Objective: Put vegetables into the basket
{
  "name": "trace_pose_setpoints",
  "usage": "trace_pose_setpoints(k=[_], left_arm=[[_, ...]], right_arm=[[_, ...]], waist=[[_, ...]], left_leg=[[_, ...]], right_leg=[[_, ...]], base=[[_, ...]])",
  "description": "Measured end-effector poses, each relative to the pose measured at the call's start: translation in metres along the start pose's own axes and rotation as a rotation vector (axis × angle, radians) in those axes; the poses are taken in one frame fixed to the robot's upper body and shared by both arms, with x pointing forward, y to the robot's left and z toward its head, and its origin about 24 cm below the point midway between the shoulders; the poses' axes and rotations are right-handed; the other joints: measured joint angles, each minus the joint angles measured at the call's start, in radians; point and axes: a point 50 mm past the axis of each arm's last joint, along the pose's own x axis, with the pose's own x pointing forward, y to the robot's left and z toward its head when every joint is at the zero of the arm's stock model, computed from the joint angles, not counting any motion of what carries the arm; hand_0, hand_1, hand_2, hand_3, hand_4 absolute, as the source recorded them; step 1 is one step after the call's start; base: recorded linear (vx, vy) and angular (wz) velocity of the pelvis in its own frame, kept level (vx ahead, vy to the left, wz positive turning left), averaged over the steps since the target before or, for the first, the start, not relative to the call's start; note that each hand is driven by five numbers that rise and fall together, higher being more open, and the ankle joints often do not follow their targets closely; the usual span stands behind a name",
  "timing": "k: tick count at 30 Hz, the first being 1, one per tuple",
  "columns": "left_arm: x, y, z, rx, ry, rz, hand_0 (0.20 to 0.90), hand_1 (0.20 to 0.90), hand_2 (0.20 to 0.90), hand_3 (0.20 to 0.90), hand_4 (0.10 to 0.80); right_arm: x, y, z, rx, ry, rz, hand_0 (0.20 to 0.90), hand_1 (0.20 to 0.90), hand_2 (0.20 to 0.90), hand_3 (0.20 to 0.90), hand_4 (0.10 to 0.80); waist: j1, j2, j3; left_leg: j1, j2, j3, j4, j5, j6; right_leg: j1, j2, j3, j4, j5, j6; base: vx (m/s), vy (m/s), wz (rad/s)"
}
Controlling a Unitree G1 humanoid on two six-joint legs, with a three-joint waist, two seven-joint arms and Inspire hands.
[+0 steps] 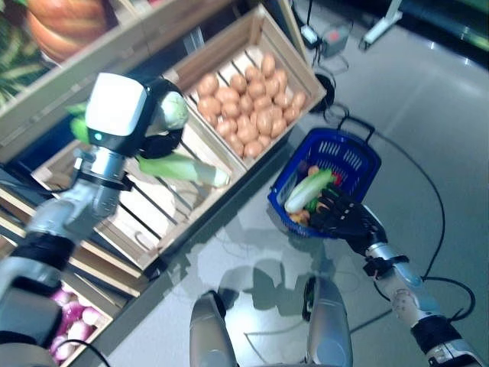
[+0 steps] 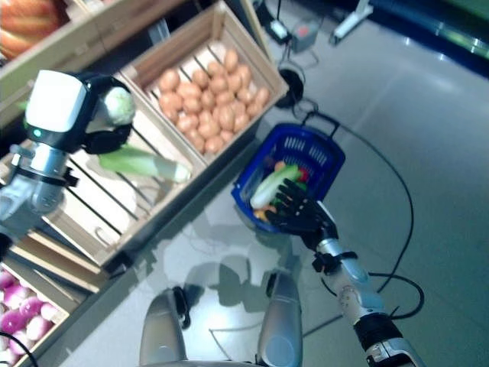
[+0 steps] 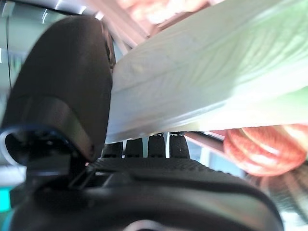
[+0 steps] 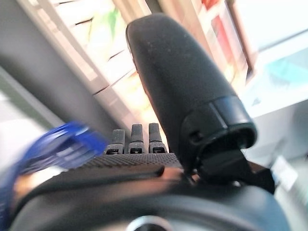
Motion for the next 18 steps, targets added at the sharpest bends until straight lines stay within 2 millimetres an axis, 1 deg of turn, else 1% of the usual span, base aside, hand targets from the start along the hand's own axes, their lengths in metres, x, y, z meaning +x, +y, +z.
trace_pose_setpoints(k=[1,2,3,4,5,6,8,10,11,13,15,16,17,18], left_arm=[[-0.009,-0.017,0.003,-0.167,0.068,-0.01,0.3,0.3,0.3,0.3,0.4],[-0.014,-0.024,0.004,-0.22,0.089,-0.032,0.3,0.3,0.3,0.3,0.4],[-0.022,-0.038,0.006,-0.332,0.142,-0.049,0.3,0.3,0.3,0.3,0.4],[-0.03,-0.05,0.009,-0.423,0.175,-0.093,0.3,0.3,0.3,0.3,0.4],[-0.032,-0.052,0.009,-0.446,0.183,-0.115,0.3,0.3,0.3,0.3,0.4],[-0.034,-0.057,0.01,-0.507,0.204,-0.137,0.3,0.3,0.3,0.3,0.4],[-0.036,-0.065,0.014,-0.623,0.236,-0.147,0.3,0.3,0.3,0.3,0.4],[-0.033,-0.074,0.023,-0.782,0.26,-0.125,0.3,0.3,0.3,0.3,0.4],[-0.033,-0.075,0.026,-0.809,0.258,-0.12,0.3,0.3,0.3,0.3,0.4],[-0.025,-0.073,0.04,-0.884,0.218,-0.101,0.3,0.3,0.3,0.3,0.4],[-0.021,-0.072,0.049,-0.931,0.199,-0.089,0.3,0.3,0.3,0.3,0.4],[-0.017,-0.07,0.056,-0.962,0.177,-0.083,0.3,0.3,0.3,0.3,0.4],[-0.016,-0.07,0.06,-0.977,0.171,-0.083,0.3,0.3,0.3,0.3,0.4],[-0.015,-0.071,0.062,-0.982,0.17,-0.084,0.3,0.3,0.3,0.3,0.4]], right_arm=[[0.002,0.004,0.001,-0.044,-0.005,0.024,0.9,0.9,0.9,0.9,0.8],[0.003,0.005,0.002,-0.053,-0.01,0.032,0.9,0.9,0.9,0.9,0.8],[0.006,0.008,0.003,-0.081,-0.008,0.047,0.9,0.9,0.9,0.9,0.8],[0.007,0.009,0.005,-0.086,-0.013,0.056,0.9,0.9,0.9,0.9,0.8],[0.009,0.01,0.006,-0.087,-0.018,0.059,0.9,0.9,0.9,0.9,0.8],[0.011,0.01,0.009,-0.089,-0.026,0.062,0.9,0.9,0.9,0.9,0.8],[0.013,0.011,0.009,-0.087,-0.027,0.067,0.9,0.9,0.9,0.9,0.8],[0.017,0.013,0.011,-0.088,-0.015,0.078,0.9,0.9,0.9,0.9,0.8],[0.019,0.014,0.012,-0.091,-0.014,0.082,0.9,0.9,0.9,0.9,0.8],[0.025,0.02,0.018,-0.114,-0.013,0.112,0.9,0.9,0.9,0.9,0.8],[0.029,0.023,0.022,-0.119,-0.018,0.126,0.9,0.9,0.9,0.9,0.8],[0.035,0.029,0.029,-0.135,-0.035,0.151,0.9,0.9,0.9,0.9,0.8],[0.038,0.035,0.035,-0.165,-0.048,0.171,0.9,0.9,0.9,0.9,0.8],[0.039,0.037,0.037,-0.174,-0.052,0.181,0.9,0.9,0.9,0.9,0.8]], waist=[[0.008,0.0,-0.036],[0.01,0.001,-0.052],[0.012,0.005,-0.066],[0.013,0.006,-0.092],[0.013,0.004,-0.098],[0.016,0.005,-0.105],[0.016,0.012,-0.111],[0.016,0.021,-0.122],[0.016,0.022,-0.126],[0.016,0.024,-0.135],[0.018,0.024,-0.141],[0.019,0.024,-0.143],[0.027,0.025,-0.154],[0.031,0.024,-0.16]], left_leg=[[0.054,-0.004,0.009,-0.073,0.024,-0.003],[0.075,-0.003,0.017,-0.104,0.033,-0.007],[0.134,-0.001,0.022,-0.167,0.059,-0.009],[0.175,0.001,0.026,-0.225,0.076,-0.012],[0.187,0.001,0.031,-0.243,0.085,-0.013],[0.219,0.001,0.039,-0.293,0.104,-0.017],[0.28,0.0,0.05,-0.378,0.141,-0.009],[0.342,-0.008,0.057,-0.466,0.173,-0.007],[0.351,-0.011,0.06,-0.48,0.178,-0.005],[0.37,-0.029,0.072,-0.517,0.19,0.009],[0.378,-0.039,0.072,-0.536,0.197,0.016],[0.394,-0.049,0.073,-0.554,0.201,0.019],[0.407,-0.055,0.073,-0.572,0.204,0.022],[0.413,-0.058,0.073,-0.581,0.207,0.024]], right_leg=[[0.041,0.01,-0.001,-0.048,0.008,0.002],[0.06,0.019,-0.008,-0.066,0.009,0.002],[0.116,0.031,-0.024,-0.117,0.023,0.003],[0.149,0.042,-0.023,-0.159,0.032,0.005],[0.158,0.046,-0.023,-0.174,0.036,0.007],[0.187,0.061,-0.029,-0.214,0.052,0.01],[0.246,0.076,-0.044,-0.298,0.088,0.017],[0.317,0.094,-0.05,-0.407,0.14,0.032],[0.329,0.095,-0.05,-0.428,0.151,0.036],[0.373,0.095,-0.049,-0.529,0.204,0.053],[0.404,0.096,-0.049,-0.598,0.239,0.06],[0.444,0.097,-0.049,-0.668,0.273,0.07],[0.475,0.099,-0.05,-0.728,0.302,0.073],[0.485,0.1,-0.05,-0.749,0.313,0.075]], base=[[0.071,-0.099,0.02],[0.083,-0.12,0.03],[0.081,-0.112,0.04],[0.099,-0.14,0.03],[0.079,-0.114,-0.02],[0.046,-0.077,-0.04],[0.035,-0.093,0.0],[0.008,-0.105,-0.01],[-0.024,-0.064,-0.03],[-0.04,-0.077,0.0],[-0.031,-0.063,0.04],[-0.038,-0.089,0.01],[-0.027,-0.074,-0.01],[-0.018,-0.055,-0.05]])
